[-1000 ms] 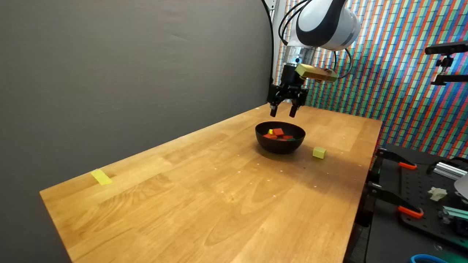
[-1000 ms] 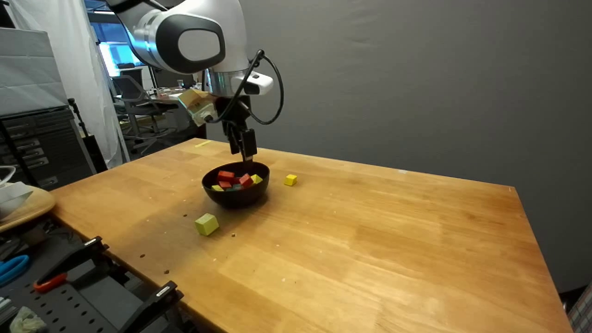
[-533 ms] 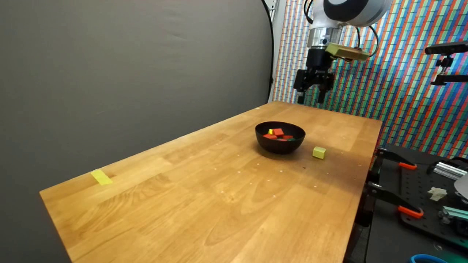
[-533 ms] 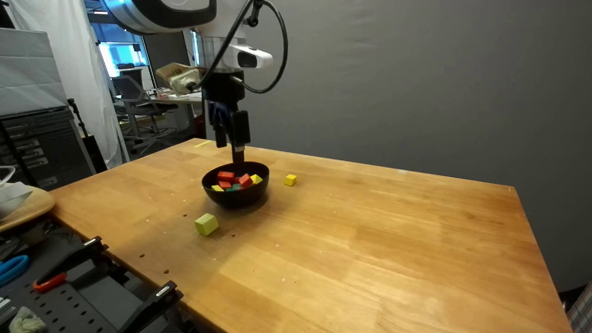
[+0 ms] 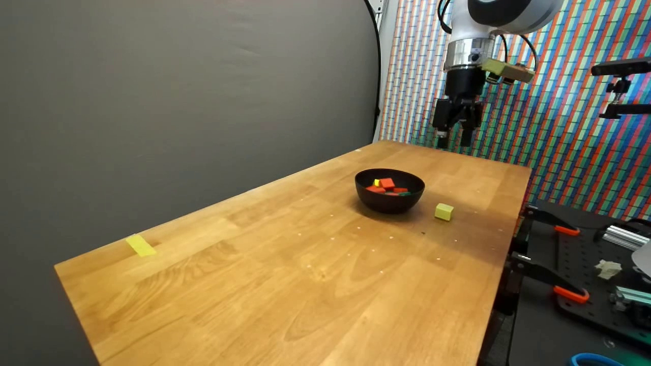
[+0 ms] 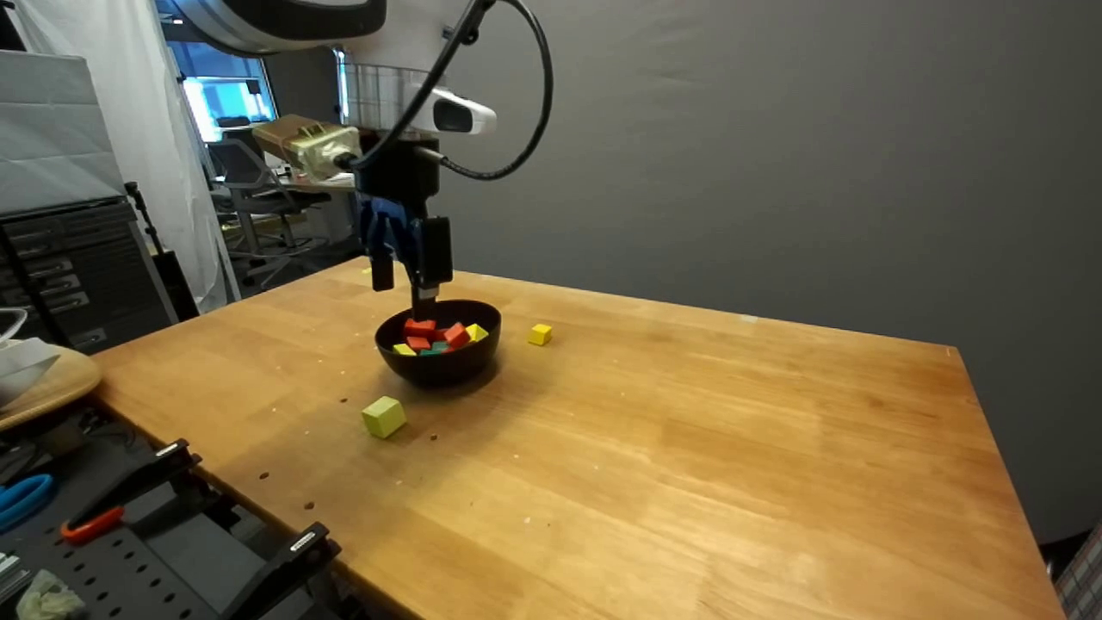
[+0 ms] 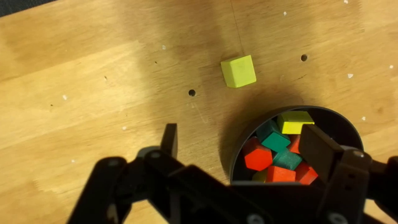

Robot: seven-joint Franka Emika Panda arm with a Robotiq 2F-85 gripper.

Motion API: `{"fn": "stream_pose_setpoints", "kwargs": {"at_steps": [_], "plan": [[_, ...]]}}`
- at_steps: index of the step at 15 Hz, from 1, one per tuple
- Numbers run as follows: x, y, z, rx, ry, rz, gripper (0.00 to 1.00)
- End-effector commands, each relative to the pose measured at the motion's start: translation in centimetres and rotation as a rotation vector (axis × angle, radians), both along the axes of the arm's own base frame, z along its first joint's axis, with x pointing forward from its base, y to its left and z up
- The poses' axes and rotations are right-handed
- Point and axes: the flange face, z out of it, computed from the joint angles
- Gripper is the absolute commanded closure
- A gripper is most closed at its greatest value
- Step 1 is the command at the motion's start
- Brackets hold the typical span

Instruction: Pick up all the cubes and put them in the black bowl

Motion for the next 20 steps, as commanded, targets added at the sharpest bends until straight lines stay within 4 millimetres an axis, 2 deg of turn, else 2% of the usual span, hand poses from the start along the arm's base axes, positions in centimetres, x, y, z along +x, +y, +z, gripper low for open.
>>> {"fn": "stream_pose_setpoints", "kwargs": {"at_steps": [1,6,7,8,14,18,19,20], "plan": [[-1.0,1.7,-1.5,-0.001,-0.034,0.125,0.0],[-3.8,4.5,-4.3,-0.029,-0.037,0.258,0.0],[-3.9,4.8,-4.8,-0.042,-0.062,0.256,0.0],[-2.3,5.0,-5.5,-0.056,-0.096,0.238,0.0],[-3.1,5.6,-10.5,-0.058,-0.096,0.182,0.0],[-3.8,5.7,-12.7,-0.041,-0.052,0.168,0.0],[-3.8,5.7,-13.0,-0.042,-0.057,0.159,0.01],[-3.6,5.7,-13.4,-0.039,-0.059,0.15,0.08]]}}
